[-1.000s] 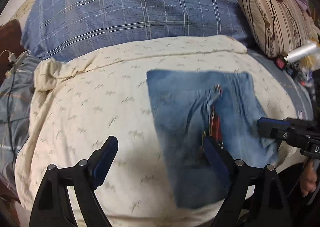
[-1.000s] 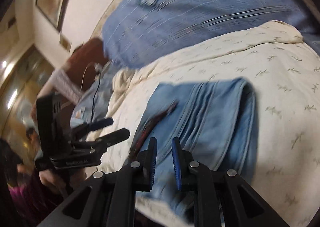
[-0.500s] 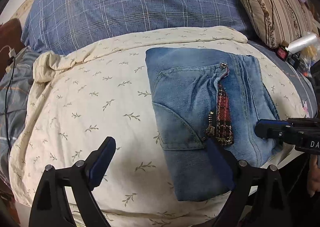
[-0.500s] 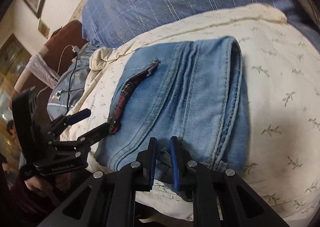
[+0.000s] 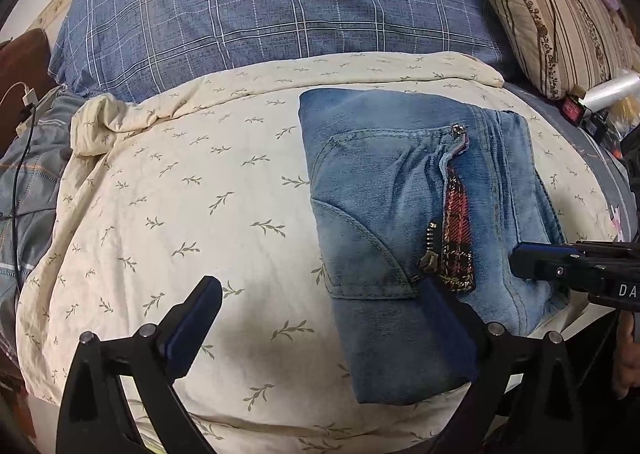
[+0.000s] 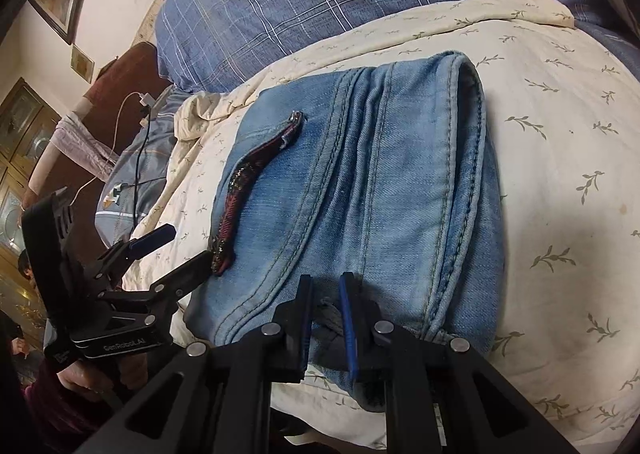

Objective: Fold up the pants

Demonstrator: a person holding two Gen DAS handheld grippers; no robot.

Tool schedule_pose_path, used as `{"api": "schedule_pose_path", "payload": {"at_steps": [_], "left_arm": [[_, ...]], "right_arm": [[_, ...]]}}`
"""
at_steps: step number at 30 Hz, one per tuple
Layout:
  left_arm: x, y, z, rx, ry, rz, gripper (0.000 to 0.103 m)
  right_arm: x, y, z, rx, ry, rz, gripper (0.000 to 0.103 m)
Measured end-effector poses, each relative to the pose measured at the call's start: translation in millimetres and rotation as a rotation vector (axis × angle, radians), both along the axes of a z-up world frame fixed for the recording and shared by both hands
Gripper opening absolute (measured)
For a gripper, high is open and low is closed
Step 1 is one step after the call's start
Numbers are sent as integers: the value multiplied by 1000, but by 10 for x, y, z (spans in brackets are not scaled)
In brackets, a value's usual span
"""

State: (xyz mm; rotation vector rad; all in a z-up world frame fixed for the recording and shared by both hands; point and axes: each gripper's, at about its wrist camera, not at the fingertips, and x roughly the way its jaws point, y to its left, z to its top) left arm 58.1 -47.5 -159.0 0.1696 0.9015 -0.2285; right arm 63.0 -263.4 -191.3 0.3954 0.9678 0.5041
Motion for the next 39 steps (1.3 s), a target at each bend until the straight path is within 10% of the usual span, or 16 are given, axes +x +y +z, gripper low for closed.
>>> {"api": "schedule_pose_path", "payload": {"at_steps": [14,39], "left_arm": [[-144,-150,66,169,-43,-6,99],[-248,15,300,125,-72,21,99]], "right_arm": [[-30,-126,-9,36,-5,4,17],[-289,-186,347,33,-189,-63,17]]}}
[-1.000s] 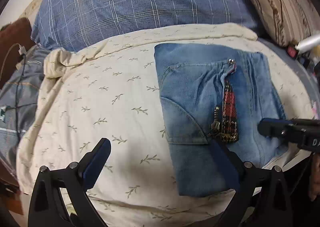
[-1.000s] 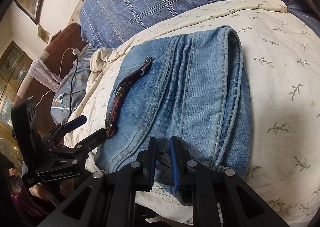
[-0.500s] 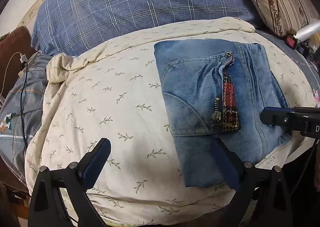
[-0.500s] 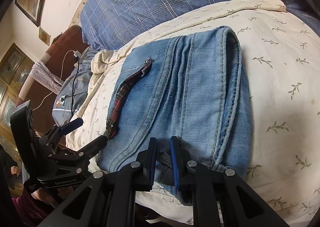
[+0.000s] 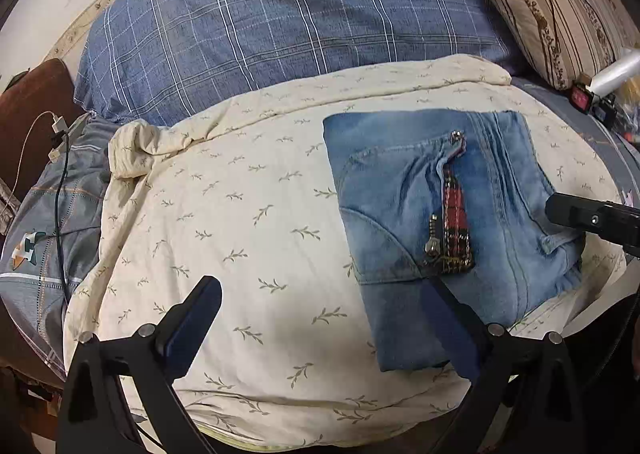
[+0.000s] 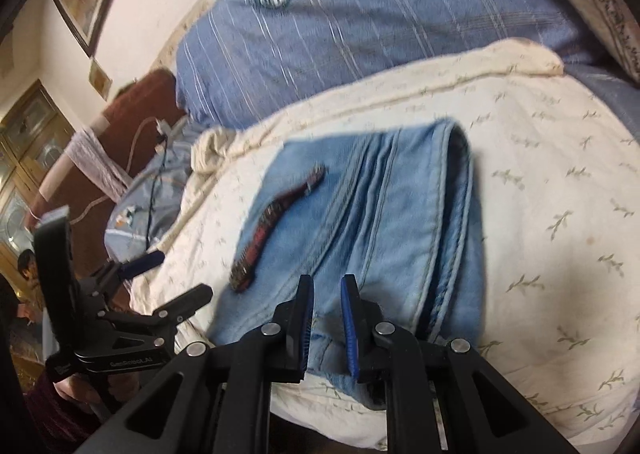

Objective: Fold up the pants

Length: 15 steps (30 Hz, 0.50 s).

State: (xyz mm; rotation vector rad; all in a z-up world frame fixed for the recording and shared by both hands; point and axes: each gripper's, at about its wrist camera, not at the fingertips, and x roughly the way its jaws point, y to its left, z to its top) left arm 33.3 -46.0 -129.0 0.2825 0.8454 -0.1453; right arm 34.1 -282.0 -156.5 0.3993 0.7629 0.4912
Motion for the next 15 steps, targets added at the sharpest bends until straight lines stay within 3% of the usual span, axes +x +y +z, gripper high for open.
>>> {"api": "schedule_pose_path", "payload": {"at_steps": [3,7,15], "left_arm": [[28,-7,-40,12,6,4,99],[103,-33,-252,59,74,-2,99],[119,2,-227,37,40,-4,99]], "right_arm": [[-3,8,17,-3,-4,2,17],[120,94,-133,-81,92,8,17],[151,109,-118,-83,87,-1,17]]}}
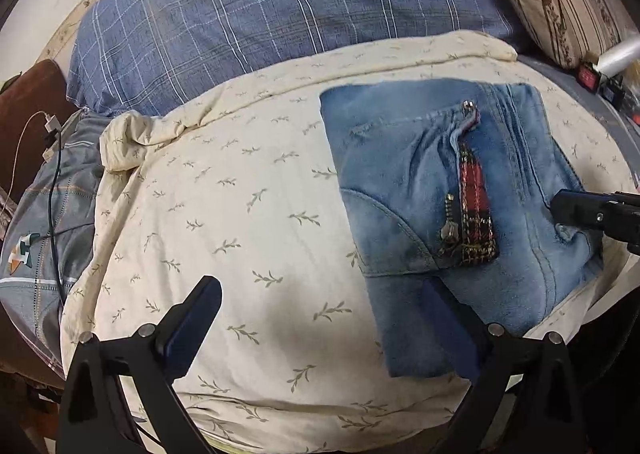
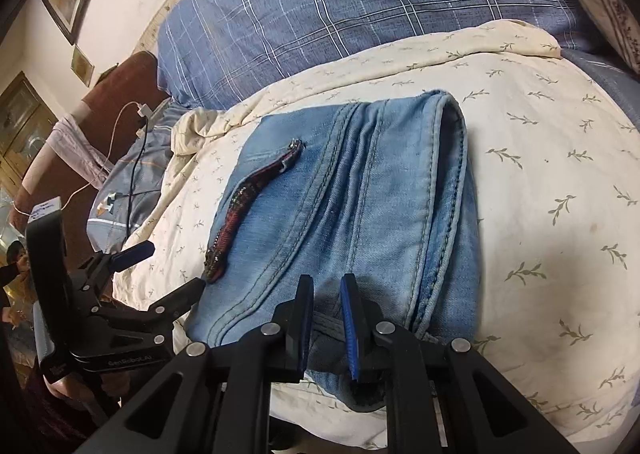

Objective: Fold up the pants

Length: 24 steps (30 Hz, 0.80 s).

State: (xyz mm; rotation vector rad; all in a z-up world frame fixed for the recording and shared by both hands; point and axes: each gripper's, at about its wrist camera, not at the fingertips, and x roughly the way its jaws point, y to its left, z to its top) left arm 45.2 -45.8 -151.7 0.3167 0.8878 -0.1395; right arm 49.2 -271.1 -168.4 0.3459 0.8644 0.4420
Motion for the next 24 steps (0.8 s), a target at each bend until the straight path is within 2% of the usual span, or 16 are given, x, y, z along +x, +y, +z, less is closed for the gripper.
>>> {"api": "schedule_pose_path", "payload": {"at_steps": [3,7,9,10,11,12,14,19,24], "left_arm": [[5,9,29,-13,-7,4,99],[8,20,89,-22,-27,0,99],[2,28,132,-32,-36,0,99],[0,34,157,-38,-40,1,99],[-8,34,173,-41,-43,1,99],[-13,36,200,-46,-49,0,99],[-27,34,234,-50,-57,-2,99],[-49,24,295,-65,-61,-10,99],[-72,22,340,-88,-59,-8,99]], "right_arm": [[-62,-49,108,13,-69,-32,17],[-171,-211,240,82,-172,-102,17],[-208,-300,283,116,-200,-145,25],[-222,-344,295,134,-204,-162,41],[-242,-395,294,163,-206,-190,71],[-261,-432,305,184,-214,-214,80],[-291,-490,341,198,-232,-229,82],[-250,-598,308,235,-188,-259,82],[-279,-637,325,236,-199,-260,82]]}}
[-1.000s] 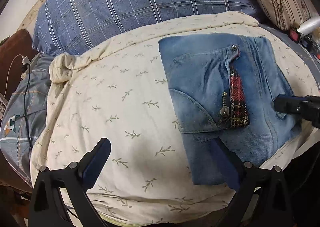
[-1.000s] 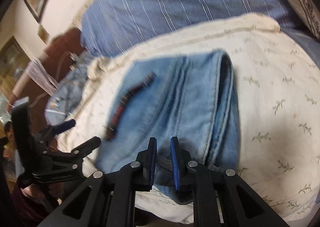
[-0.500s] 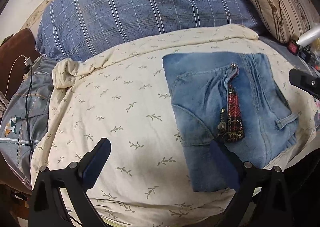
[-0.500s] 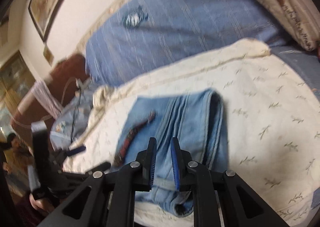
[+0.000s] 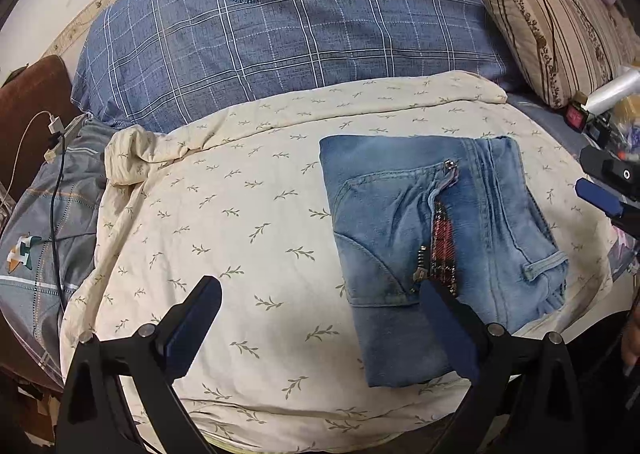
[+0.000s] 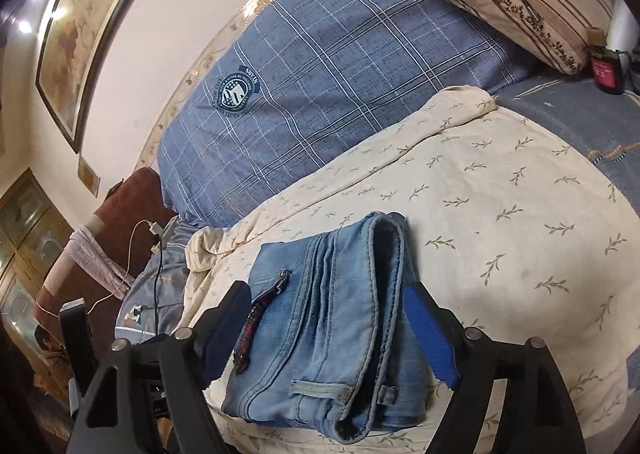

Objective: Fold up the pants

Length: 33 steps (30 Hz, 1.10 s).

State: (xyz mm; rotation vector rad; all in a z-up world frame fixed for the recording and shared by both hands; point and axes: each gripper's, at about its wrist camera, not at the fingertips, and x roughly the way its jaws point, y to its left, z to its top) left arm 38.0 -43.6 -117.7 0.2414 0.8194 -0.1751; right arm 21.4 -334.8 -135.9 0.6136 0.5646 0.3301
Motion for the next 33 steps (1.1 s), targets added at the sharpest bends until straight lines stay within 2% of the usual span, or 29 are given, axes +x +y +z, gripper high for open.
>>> {"api": "schedule_pose_path", "payload": {"at_steps": [6,10,13,17,20,23,27,33], "left_arm": [[25,6,-26,10,4,7,99],[90,52,-140,25,36,29,99],[142,111,-240,38,63,58,99],[190,123,-362,50,97,62,99],[196,57,-444,75,109,42,99],[206,38,-436,78,110,31,99],[245,61,-329,64,99,30,99],[592,-10,-55,35,54,40,99]], "right_arm": [[-5,78,26,-25,-15,25,82],[-18,223,42,-88,-32,61,79],[0,366,31,-162,-29,97,63],[124,537,-117,-246,58,143,45],[198,645,-233,-278,115,188,44],[334,716,-442,-328,230,204,43],[353,598,-409,-239,228,199,43],[396,355,-163,-135,85,103,45]]}}
